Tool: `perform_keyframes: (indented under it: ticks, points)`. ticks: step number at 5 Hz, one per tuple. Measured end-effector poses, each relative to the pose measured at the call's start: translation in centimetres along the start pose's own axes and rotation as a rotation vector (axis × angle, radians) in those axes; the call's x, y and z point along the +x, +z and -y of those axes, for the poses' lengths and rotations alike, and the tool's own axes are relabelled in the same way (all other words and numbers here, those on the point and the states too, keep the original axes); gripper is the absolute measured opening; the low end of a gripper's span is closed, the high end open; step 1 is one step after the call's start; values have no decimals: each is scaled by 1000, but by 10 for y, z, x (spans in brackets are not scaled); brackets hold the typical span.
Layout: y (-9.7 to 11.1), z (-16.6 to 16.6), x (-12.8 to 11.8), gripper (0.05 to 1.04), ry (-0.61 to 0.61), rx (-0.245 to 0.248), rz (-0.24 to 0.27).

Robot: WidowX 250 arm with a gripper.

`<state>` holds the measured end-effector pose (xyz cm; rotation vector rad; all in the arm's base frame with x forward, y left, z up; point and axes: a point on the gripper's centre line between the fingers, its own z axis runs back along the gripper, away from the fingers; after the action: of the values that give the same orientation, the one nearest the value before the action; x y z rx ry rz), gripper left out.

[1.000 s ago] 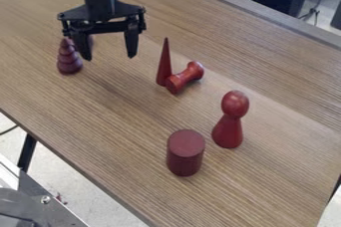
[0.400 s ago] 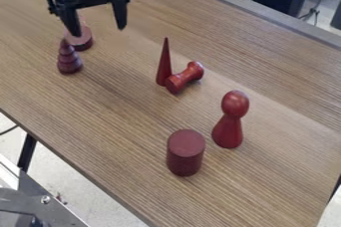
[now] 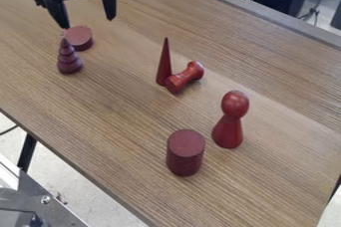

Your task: Move the spiral cone to the center of the table

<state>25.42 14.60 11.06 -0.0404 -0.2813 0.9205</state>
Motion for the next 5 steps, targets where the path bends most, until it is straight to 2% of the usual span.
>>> perform_keyframes:
  ticks: [1, 2, 3, 4, 5]
  points:
    - [-8, -12, 1, 1000, 31, 16, -33]
    - [-27, -25, 8, 1000, 76, 52, -87]
    - [-42, -34, 10, 1000, 108, 41, -132]
    - [-53, -37, 9, 1000, 116, 46, -150]
    - [-59, -35, 9, 966, 133, 30, -161]
